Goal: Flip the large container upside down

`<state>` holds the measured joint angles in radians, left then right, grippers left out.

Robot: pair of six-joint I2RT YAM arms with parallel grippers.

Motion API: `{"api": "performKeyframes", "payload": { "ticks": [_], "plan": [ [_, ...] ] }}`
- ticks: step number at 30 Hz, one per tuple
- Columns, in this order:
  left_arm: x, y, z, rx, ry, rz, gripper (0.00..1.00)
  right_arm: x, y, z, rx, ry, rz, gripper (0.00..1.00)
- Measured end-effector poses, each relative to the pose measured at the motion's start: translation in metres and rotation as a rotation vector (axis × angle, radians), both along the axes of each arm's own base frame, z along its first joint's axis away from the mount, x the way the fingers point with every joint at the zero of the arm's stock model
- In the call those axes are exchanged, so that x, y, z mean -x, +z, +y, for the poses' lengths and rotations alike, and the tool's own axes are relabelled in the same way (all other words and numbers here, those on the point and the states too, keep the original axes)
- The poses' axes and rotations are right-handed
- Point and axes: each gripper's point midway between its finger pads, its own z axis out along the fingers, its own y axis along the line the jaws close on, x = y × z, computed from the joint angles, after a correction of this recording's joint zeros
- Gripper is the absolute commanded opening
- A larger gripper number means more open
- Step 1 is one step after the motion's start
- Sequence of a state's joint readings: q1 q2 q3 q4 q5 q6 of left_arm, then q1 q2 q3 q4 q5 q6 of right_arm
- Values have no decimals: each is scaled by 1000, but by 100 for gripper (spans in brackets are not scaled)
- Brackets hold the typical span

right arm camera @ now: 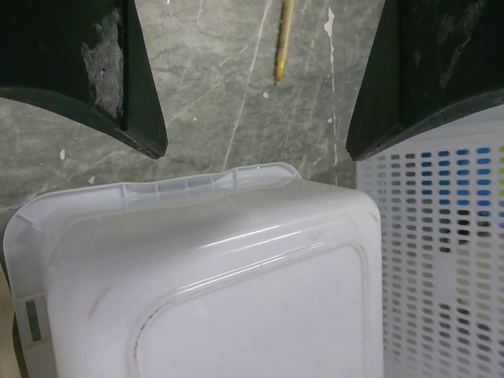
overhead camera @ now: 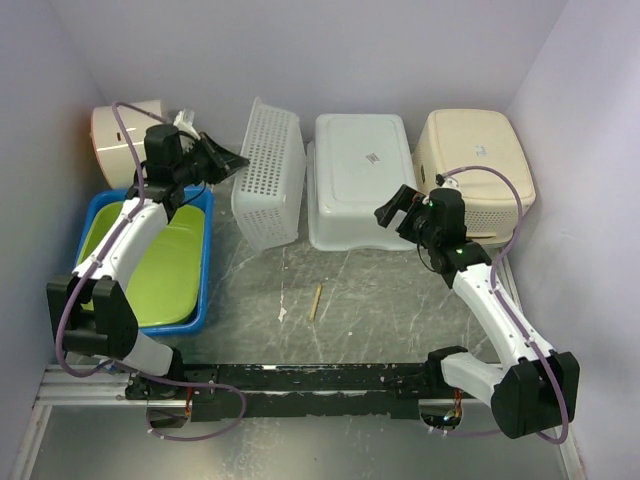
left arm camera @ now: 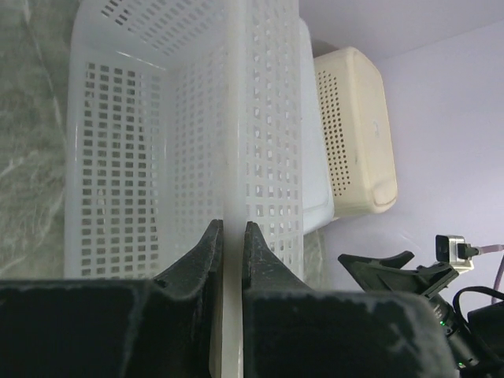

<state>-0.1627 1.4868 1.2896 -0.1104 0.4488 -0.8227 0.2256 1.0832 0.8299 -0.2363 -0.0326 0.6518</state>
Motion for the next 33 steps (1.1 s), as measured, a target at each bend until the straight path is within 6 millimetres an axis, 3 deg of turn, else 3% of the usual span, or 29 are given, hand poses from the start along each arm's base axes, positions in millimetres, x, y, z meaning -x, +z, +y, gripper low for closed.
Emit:
{"api": "performKeyframes", "payload": {
  "ticks": [4, 8, 9, 12, 15, 19, 24, 25, 33],
  "plan": [
    [-1, -30, 18, 94, 16, 69, 7, 1, 2, 0, -2, 0, -4, 100],
    [-7, -43, 39, 151, 35, 98, 11, 1, 2, 0, -2, 0, -3, 100],
    [-10, -48, 44, 139, 44, 106, 18, 1, 2, 0, -2, 0, -3, 100],
    [-20, -54, 55, 64, 63, 111, 56, 1, 2, 0, -2, 0, -3, 100],
    [-33, -63, 64, -39, 75, 123, 72, 1, 2, 0, -3, 0, -3, 100],
    [-46, -82, 72, -129, 67, 151, 77, 1, 2, 1, -8, 2, -2, 100],
    [-43, -135, 84, -259, 72, 278, 79, 1, 2, 2, -17, 0, 0, 100],
    [-43, -138, 85, -268, 72, 286, 79, 1, 2, 2, -17, 0, 1, 100],
    [-49, -107, 88, -478, 111, 226, 81, 2, 2, 4, -30, 8, 4, 100]
  ]
}}
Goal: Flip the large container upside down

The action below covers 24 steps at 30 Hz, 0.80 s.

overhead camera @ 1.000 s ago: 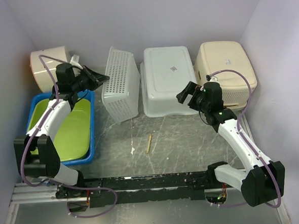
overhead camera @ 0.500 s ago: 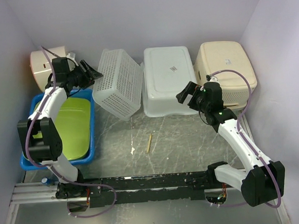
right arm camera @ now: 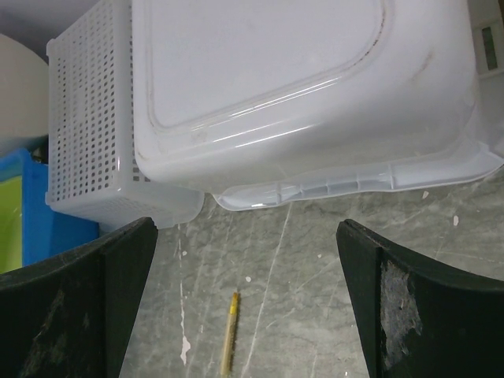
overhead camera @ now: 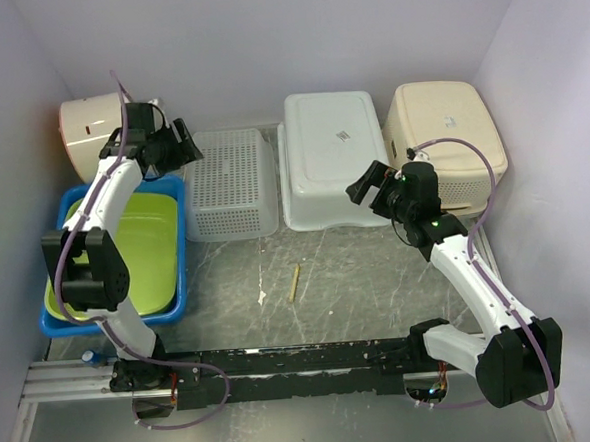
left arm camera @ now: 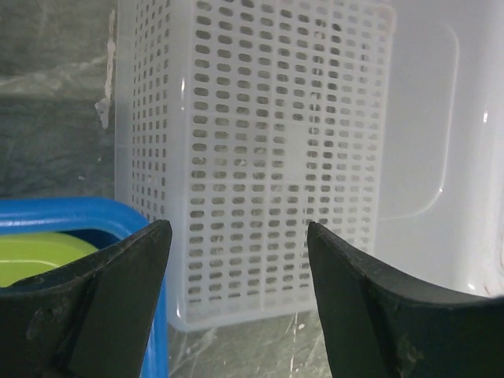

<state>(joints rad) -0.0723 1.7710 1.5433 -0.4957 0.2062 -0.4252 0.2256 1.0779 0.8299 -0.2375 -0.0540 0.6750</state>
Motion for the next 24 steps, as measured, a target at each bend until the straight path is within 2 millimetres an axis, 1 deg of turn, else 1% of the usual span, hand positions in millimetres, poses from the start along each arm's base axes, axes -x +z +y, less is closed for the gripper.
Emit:
{"api": "performKeyframes", "payload": {
  "ticks": [3, 5, 8, 10, 11, 12, 13, 14, 16, 18, 21, 24],
  "plan": [
    [8, 27, -6, -61, -5, -46, 80, 0, 1, 2, -6, 8, 0, 100],
    [20, 56, -13, -107, -18, -106, 79, 0, 1, 3, -9, 11, -2, 100],
    [41, 96, -16, -148, -21, -190, 76, 0, 0, 4, -11, 17, 0, 100],
    [59, 116, -7, -183, 13, -233, 73, 0, -1, 4, -12, 21, 4, 100],
    [69, 118, 2, -205, 44, -235, 71, 0, -2, 5, -12, 21, 6, 100],
    [78, 117, 11, -228, 72, -225, 69, -1, -2, 5, -11, 22, 7, 100],
    [90, 109, 23, -266, 114, -197, 68, -2, -3, 5, -11, 24, 8, 100],
    [98, 101, 32, -292, 143, -165, 67, -2, -4, 5, -10, 25, 11, 100],
    [119, 74, 52, -362, 212, -54, 64, -4, -7, 6, -9, 29, 14, 100],
    [134, 47, 69, -419, 263, 55, 62, -7, -10, 8, -11, 35, 21, 100],
    [158, 4, 95, -462, 313, 207, 63, -10, -16, 12, -16, 50, 33, 100],
    [179, -32, 113, -477, 346, 342, 64, -12, -22, 14, -19, 59, 48, 100]
  ]
}}
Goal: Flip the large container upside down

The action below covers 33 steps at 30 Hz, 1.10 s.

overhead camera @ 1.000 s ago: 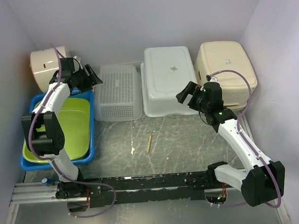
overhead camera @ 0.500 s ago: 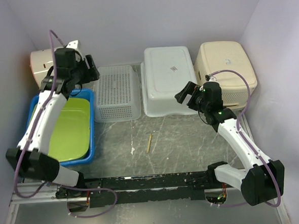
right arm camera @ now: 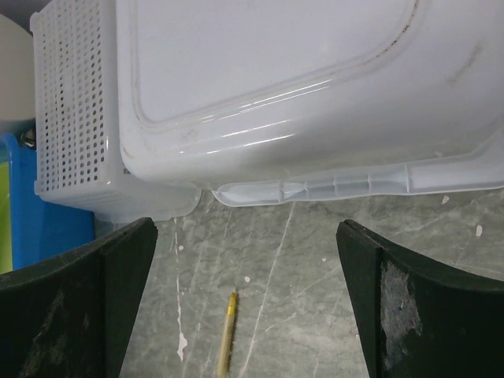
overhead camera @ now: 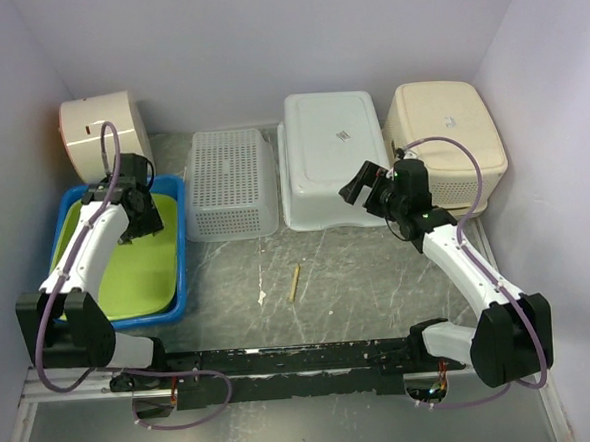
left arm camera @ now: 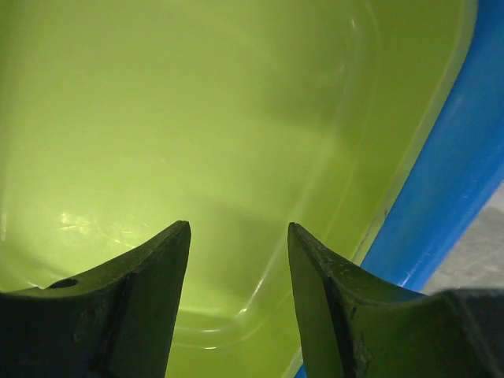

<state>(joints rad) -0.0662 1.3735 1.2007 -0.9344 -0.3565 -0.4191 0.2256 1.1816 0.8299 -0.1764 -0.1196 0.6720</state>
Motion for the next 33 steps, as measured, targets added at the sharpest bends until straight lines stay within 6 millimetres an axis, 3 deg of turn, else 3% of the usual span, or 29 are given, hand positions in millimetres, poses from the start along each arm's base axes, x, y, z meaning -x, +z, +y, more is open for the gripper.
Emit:
{"api": "performKeyframes", "payload": {
  "ticks": [5, 8, 11, 13, 14, 15, 18, 21, 26, 29, 33],
  "plan": [
    [11, -35, -8, 48, -12, 115, 62, -2, 2, 1, -6, 3, -11, 100],
    [14, -37, -9, 64, 7, 117, 60, -3, 3, 1, -7, 3, -15, 100],
    [14, -24, 3, 23, 45, 78, 62, -3, 3, 1, -6, 1, -14, 100],
    [8, -1, 20, -66, 84, 37, 63, -3, 3, 0, -6, -5, -13, 100],
    [3, 12, 30, -113, 109, 11, 87, -3, 3, 0, -8, -7, -13, 100],
    [-4, 27, 39, -157, 134, -19, 100, -3, 3, 1, -8, -7, -12, 100],
    [-29, 54, 56, -201, 182, -95, 99, -4, 4, 1, -11, -5, -11, 100],
    [-41, 53, 74, -172, 237, -126, 99, -9, 13, 4, -13, 4, -23, 100],
    [-30, 37, 97, -82, 316, -156, 99, -11, 21, 11, -18, 26, -40, 100],
    [-25, 46, 92, -46, 306, -196, 99, -4, 23, 37, -16, 106, -61, 100],
    [-27, 68, 70, 59, 231, -287, 99, 24, 39, 130, -4, 393, -157, 97]
  ]
}}
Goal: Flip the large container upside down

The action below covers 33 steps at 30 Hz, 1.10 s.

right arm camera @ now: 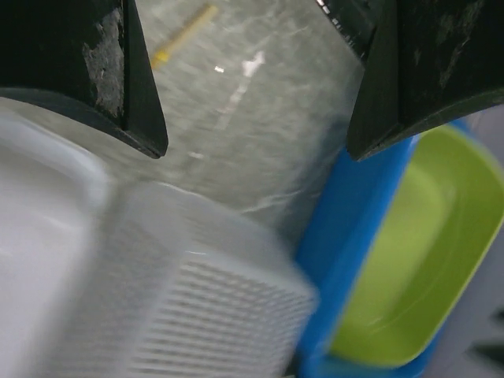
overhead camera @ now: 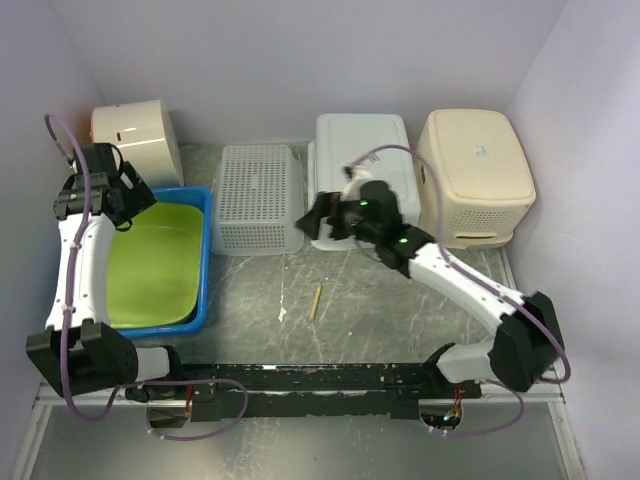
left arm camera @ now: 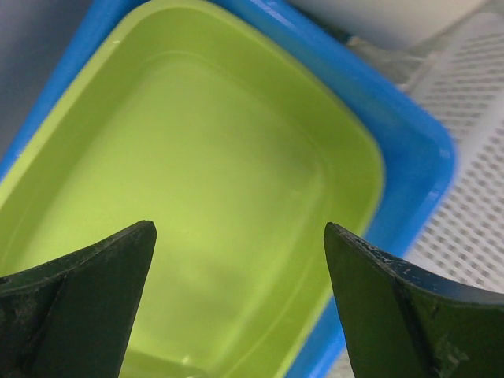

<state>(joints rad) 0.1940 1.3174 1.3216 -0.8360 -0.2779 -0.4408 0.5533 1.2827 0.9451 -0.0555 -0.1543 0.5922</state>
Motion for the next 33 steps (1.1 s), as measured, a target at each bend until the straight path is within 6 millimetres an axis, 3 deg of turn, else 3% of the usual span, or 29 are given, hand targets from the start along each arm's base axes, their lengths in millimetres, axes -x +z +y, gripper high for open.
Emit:
{"api": "performKeyframes", "payload": {
  "ticks": [4, 7, 11, 14, 17, 19, 21, 23, 26, 30, 33],
  "plan": [
    [-8, 29, -19, 68, -85, -81, 99, 41, 20, 110, 16, 348, -144, 96],
    [-15, 54, -25, 70, -129, -140, 99, 66, 19, 164, 45, 515, -220, 96],
    [-10, 44, -35, 97, -184, -115, 100, 80, 0, 206, 94, 605, -243, 96],
    [2, 4, -58, 151, -241, -19, 99, 70, -23, 206, 146, 569, -207, 97],
    [22, -32, -104, 167, -335, 102, 99, 58, -37, 194, 205, 495, -172, 98],
    [39, -49, -136, 169, -405, 175, 99, 53, -43, 187, 237, 453, -148, 98],
    [53, -59, -149, 165, -420, 222, 99, 50, -52, 177, 273, 418, -112, 98],
    [66, -70, -150, 162, -389, 256, 99, 50, -58, 171, 294, 390, -78, 98],
    [82, -81, -145, 169, -326, 281, 90, 50, -63, 168, 286, 362, -39, 98],
    [86, -77, -142, 188, -255, 249, 79, 57, -70, 161, 266, 339, 5, 98],
    [88, -72, -141, 210, -200, 216, 79, 60, -72, 154, 255, 325, 22, 98]
  ]
}}
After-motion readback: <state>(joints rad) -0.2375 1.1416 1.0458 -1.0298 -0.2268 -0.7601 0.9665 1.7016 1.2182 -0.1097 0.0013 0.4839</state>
